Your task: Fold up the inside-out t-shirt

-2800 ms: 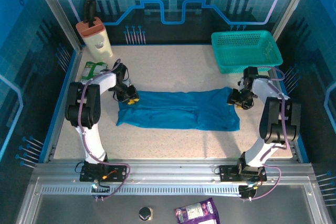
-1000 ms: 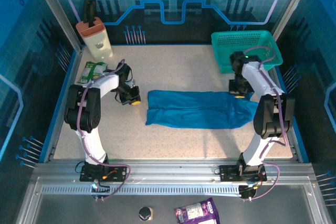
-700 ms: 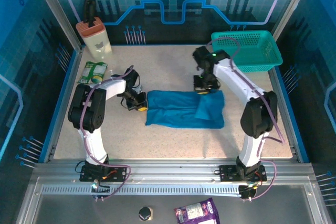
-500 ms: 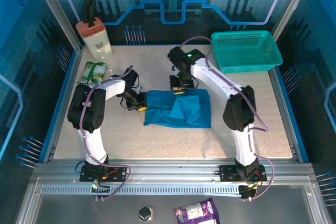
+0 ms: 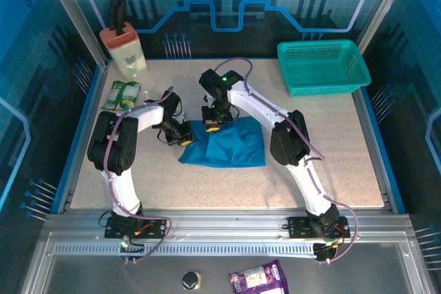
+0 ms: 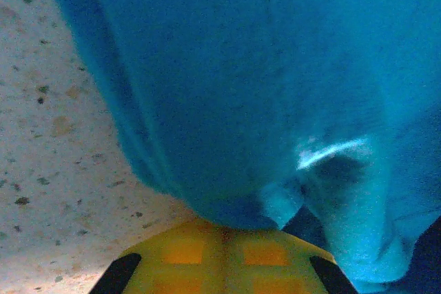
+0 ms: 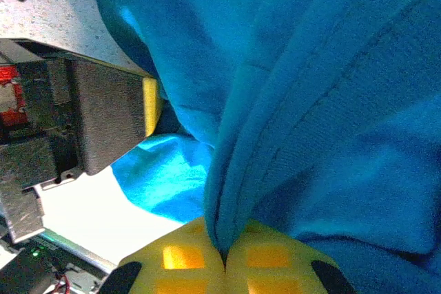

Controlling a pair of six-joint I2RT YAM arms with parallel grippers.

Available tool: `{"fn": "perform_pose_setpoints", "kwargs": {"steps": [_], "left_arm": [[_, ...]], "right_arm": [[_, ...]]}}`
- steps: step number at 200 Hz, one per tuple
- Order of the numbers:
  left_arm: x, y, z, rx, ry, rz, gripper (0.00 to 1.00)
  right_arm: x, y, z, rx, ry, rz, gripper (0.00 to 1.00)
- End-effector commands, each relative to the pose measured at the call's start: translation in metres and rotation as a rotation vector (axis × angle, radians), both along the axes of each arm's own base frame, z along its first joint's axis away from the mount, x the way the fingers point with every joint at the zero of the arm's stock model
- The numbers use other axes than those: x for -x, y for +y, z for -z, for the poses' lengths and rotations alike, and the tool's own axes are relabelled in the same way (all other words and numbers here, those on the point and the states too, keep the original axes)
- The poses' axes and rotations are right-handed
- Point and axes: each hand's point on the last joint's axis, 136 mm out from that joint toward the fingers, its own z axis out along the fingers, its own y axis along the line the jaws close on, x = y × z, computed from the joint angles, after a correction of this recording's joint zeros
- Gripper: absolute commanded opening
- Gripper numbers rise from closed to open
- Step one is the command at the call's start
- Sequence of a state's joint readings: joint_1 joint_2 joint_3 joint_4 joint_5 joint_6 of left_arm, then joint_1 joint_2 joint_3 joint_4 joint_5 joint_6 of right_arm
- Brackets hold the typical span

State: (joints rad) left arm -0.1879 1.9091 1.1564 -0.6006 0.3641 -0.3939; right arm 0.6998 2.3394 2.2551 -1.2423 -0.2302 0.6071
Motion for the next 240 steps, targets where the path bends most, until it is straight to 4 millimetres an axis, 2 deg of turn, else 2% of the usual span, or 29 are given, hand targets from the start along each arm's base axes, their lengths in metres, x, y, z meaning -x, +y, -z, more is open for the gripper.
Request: {"fn": "perform_pose_setpoints", "kwargs": {"steps": [1,15,30,59,64,75,84,97,109,122,132,146,157,171,186,209,240], "left_arm": [[0.016,0.007,0.026,-0.059,0.06,0.004,0.0],[0.016,0.007,0.027,-0.059,0.061,0.005,0.0],[0.016,0.007,0.025,-0.061,0.058,0.007,0.0],[0.015,0.012,0.018,-0.092,0.05,0.014,0.02],[0.016,0.017,0.016,-0.114,0.048,0.012,0.03],[0.016,0.031,0.004,-0.161,0.033,0.003,0.08],[0.017,0.048,-0.007,-0.199,0.022,-0.026,0.12],[0.02,0.072,-0.023,-0.239,-0.004,-0.07,0.15],[0.022,0.091,-0.041,-0.273,-0.033,-0.094,0.16],[0.024,0.101,-0.059,-0.305,-0.06,-0.092,0.17],[0.024,0.102,-0.071,-0.312,-0.077,-0.086,0.17],[0.022,0.093,-0.087,-0.268,-0.105,-0.086,0.16],[0.02,0.08,-0.099,-0.226,-0.137,-0.078,0.16],[0.018,0.055,-0.109,-0.168,-0.163,-0.048,0.16],[0.021,0.019,-0.113,-0.098,-0.164,0.004,0.15],[0.037,-0.028,-0.098,-0.031,-0.115,0.065,0.15],[0.061,-0.069,-0.067,0.037,-0.034,0.099,0.16]], "right_arm": [[0.014,0.015,-0.047,-0.123,-0.02,-0.013,0.0],[0.015,0.017,-0.053,-0.139,-0.028,-0.015,0.0],[0.016,0.023,-0.05,-0.16,-0.016,-0.019,0.0],[0.018,0.052,-0.038,-0.261,0.042,-0.053,0.0],[0.018,0.057,-0.038,-0.282,0.047,-0.058,0.07],[0.016,0.066,-0.043,-0.321,0.037,-0.067,0.3],[0.013,0.07,-0.046,-0.345,0.025,-0.069,0.38],[0.008,0.073,-0.059,-0.382,-0.005,-0.071,0.45],[0.004,0.07,-0.07,-0.396,-0.037,-0.068,0.48],[0.0,0.063,-0.08,-0.407,-0.064,-0.064,0.48],[-0.004,0.056,-0.083,-0.407,-0.079,-0.06,0.49],[-0.009,0.041,-0.08,-0.382,-0.094,-0.05,0.49],[-0.014,0.023,-0.067,-0.327,-0.091,-0.032,0.49],[-0.02,-0.002,-0.05,-0.254,-0.081,-0.014,0.48],[-0.026,-0.027,-0.031,-0.194,-0.072,0.0,0.47],[-0.032,-0.05,-0.003,-0.184,-0.015,0.012,0.46],[-0.039,-0.072,0.03,-0.168,0.041,0.042,0.44]]}}
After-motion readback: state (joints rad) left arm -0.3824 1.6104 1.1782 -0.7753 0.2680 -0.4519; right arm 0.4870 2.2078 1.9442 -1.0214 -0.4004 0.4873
